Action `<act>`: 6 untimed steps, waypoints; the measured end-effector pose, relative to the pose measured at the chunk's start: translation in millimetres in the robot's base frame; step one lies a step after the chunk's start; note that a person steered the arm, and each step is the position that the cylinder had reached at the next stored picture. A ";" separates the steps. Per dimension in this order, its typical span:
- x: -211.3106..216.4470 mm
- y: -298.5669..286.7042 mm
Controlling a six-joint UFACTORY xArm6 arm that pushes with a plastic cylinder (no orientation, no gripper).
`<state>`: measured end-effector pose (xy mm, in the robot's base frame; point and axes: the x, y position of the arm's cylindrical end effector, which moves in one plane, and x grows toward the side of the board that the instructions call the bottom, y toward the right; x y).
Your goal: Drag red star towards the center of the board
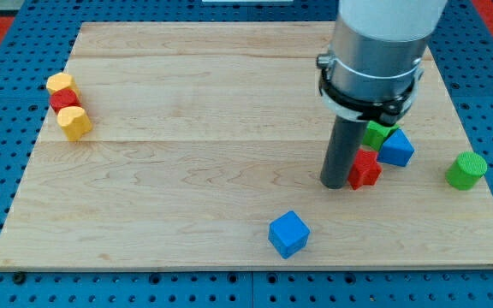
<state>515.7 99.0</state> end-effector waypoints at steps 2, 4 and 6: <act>15.7 110.4; -29.4 11.2; -86.4 -102.8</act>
